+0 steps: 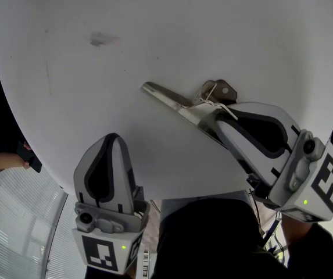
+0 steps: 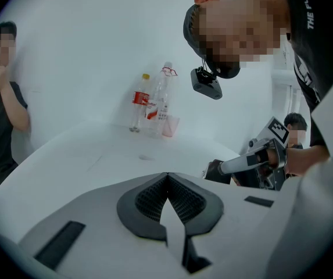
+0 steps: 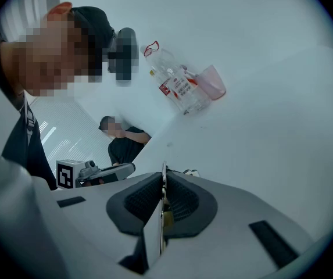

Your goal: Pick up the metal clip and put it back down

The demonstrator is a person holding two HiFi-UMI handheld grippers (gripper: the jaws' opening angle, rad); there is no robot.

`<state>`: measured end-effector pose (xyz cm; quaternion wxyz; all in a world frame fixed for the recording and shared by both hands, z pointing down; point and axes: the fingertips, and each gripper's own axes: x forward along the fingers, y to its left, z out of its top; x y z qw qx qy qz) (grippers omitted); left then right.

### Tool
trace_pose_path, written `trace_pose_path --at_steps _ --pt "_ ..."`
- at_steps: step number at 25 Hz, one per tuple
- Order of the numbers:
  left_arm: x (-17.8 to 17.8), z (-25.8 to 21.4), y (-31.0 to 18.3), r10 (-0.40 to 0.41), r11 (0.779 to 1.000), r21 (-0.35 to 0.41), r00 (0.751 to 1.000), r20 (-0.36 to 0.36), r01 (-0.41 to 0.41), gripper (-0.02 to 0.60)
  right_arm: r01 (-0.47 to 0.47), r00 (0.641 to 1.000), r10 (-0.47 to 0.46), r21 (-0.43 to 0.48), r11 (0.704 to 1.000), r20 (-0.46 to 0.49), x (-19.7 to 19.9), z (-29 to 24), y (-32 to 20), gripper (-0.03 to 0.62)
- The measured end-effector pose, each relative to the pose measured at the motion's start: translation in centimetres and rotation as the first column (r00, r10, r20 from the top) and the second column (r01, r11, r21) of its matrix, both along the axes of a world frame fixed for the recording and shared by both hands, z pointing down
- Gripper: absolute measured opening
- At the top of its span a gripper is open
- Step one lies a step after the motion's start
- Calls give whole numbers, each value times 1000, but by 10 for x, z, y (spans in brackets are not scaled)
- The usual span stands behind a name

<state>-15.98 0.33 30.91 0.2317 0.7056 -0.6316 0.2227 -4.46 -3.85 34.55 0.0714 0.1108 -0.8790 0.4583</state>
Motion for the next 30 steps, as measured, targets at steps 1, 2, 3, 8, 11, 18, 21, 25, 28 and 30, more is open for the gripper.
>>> trace_pose_path --at_steps 1,2,3,8,11,18,21,25,28,30 --pt "0 0 0 0 1000 0 1000 -1 0 18 0 1000 0 0 1000 -1 0 0 0 38" --pt "1 0 0 1 1000 0 1000 -1 -1 18 1 1000 -1 0 1000 -2 0 0 0 38" --pt "1 0 0 2 1000 -1 1000 -2 -2 18 3 1000 -3 0 1000 -3 0 0 0 38" --pt "1 -2 -3 9 1000 10 1000 3 -9 18 8 1000 -8 0 1000 -8 1 1 1 38" --pt "2 -3 -3 9 1000 12 1000 3 -9 18 12 1000 -12 1 1000 -11 0 1 1 38" --pt "4 -2 -3 3 1000 -2 1000 -1 -3 18 16 1000 -16 -2 1000 -17 0 1 2 38" --pt "4 -3 -3 4 1000 -3 1000 1 -4 18 19 1000 -18 2 1000 -18 1 2 2 38" --pt "5 -5 -2 3 1000 -6 1000 8 -3 18 16 999 -15 9 1000 -29 1 3 2 38" --pt "6 -9 -2 5 1000 -3 1000 14 -5 18 13 999 -13 15 1000 -44 3 4 1 38" --pt "5 -11 -3 11 1000 7 1000 20 -11 18 13 999 -12 16 1000 -48 2 4 1 40"
